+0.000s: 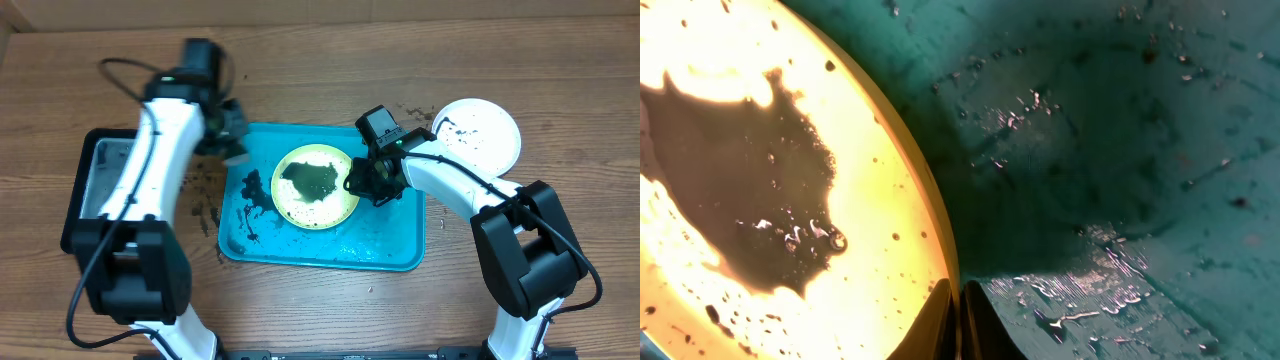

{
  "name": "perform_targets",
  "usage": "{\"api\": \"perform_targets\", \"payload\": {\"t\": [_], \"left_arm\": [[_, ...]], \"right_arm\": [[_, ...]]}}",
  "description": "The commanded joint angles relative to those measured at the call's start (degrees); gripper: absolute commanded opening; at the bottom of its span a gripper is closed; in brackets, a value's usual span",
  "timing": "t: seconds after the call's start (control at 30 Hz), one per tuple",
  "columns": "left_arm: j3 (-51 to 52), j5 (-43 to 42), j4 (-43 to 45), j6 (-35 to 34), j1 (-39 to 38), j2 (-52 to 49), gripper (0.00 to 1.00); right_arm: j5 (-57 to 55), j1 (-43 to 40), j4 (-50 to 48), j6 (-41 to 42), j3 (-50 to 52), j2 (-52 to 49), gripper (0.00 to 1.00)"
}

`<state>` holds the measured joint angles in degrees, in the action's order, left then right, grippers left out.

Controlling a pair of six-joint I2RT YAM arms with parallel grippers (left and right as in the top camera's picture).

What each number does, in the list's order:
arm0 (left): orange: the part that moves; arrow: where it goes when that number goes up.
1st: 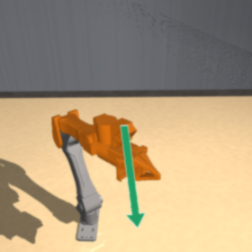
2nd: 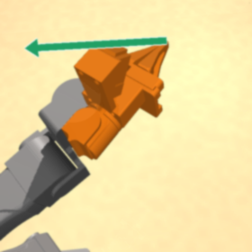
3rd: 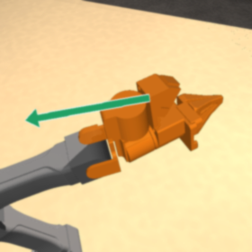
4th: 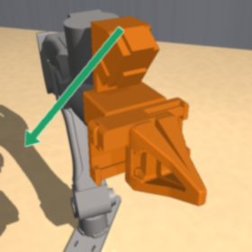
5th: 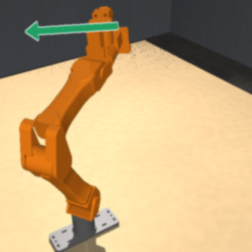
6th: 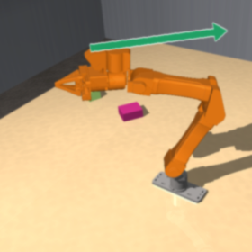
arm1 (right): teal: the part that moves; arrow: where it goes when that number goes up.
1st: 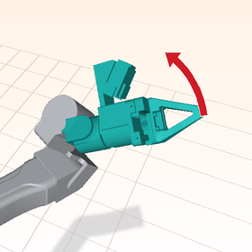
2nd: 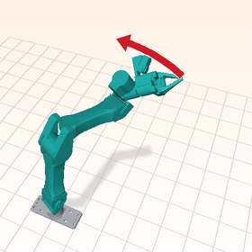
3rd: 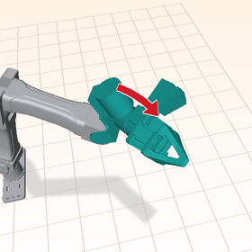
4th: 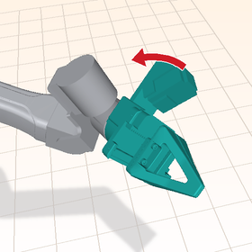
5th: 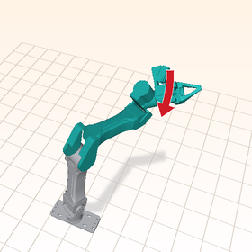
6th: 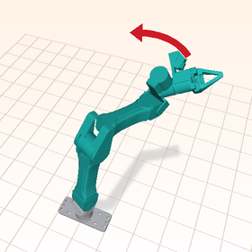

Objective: Clean dirty plates on tray and stack at the side
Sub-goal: 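Return the sponge to the black basin with the left gripper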

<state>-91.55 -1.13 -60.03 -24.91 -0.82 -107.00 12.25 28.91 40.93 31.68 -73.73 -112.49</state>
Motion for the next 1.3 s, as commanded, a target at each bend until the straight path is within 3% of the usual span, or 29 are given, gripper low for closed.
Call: {"api": "perform_targets", "payload": {"t": [0.0,0.23,0.37,0.53,0.63,0.67,0.73,0.83,0.93,1.27], "left_arm": [[0.61,-0.68,-0.48,1.57,6.25,1.36,0.04],[3.1,7.04,0.68,-2.16,17.22,1.36,0.04],[6.05,7.32,4.42,-2.36,21.42,1.36,0.04],[14.14,9.38,17.35,-2.36,26.05,1.36,0.04],[16.26,7.56,20.57,-2.34,27.47,1.36,0.04],[16.52,7.06,21.11,-2.32,27.76,1.36,0.07],[16.55,7.06,21.24,-2.34,27.82,1.36,0.23],[16.52,7.04,21.53,-2.34,27.8,1.36,0.61],[16.24,5.6,21.55,-2.34,27.8,1.38,0.77],[8.31,-1.38,17.62,-2.34,27.85,1.81,0.86]], "right_arm": [[0.28,-0.04,-1.01,-0.61,-0.15,0.26,0.04],[0.28,-0.04,-1.01,-0.61,-0.15,0.26,0.04],[0.28,-0.04,-1.03,-0.59,-0.15,0.26,0.04],[0.33,-0.04,-1.01,-0.61,-0.15,0.26,0.04],[0.37,-0.04,-0.92,-0.61,-0.15,0.26,0.04],[0.57,-0.04,-0.92,-0.59,-0.15,0.26,0.04],[0.76,-0.04,-1.03,-0.59,-0.15,0.26,0.04],[0.74,-0.04,-1.25,-0.59,-0.15,0.26,0.04],[0.74,-0.04,-1.25,-0.61,-0.15,0.28,0.04],[0.31,-0.04,-0.07,-7.54,-3.02,0.87,0.04]]}}
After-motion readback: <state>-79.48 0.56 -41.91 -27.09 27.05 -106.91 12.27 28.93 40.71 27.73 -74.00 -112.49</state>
